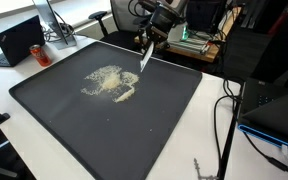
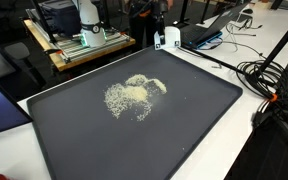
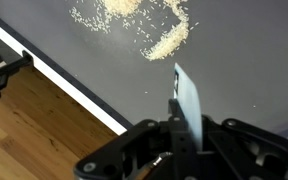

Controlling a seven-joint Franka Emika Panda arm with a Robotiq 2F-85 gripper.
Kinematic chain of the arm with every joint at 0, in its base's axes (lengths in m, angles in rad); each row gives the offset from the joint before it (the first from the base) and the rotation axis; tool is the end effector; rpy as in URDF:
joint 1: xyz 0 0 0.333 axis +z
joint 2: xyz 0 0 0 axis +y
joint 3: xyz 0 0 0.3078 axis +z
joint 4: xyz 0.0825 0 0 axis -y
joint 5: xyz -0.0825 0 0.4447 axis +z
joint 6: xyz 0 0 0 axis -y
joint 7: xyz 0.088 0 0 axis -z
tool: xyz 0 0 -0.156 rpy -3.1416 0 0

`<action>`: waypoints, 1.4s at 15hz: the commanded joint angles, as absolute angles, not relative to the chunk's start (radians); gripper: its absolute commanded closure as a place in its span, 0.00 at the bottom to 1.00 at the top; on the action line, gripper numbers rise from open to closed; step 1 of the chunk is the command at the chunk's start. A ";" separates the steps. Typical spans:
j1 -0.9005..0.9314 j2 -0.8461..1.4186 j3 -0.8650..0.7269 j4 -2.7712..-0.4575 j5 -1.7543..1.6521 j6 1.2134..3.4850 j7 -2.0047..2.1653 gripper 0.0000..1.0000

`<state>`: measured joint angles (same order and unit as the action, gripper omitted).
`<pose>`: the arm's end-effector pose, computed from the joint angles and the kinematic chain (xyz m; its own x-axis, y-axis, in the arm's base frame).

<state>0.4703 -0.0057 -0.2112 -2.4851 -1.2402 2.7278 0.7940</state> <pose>0.5112 0.1531 0.2042 0.7445 0.5855 0.3209 0.3902 -0.7715 0.5025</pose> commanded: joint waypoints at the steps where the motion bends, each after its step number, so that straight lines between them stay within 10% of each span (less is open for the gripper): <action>1: 0.478 -0.005 -0.201 -2.486 -1.248 2.720 0.799 0.99; 21: 0.500 0.095 -0.126 -2.473 -0.988 2.691 0.473 0.99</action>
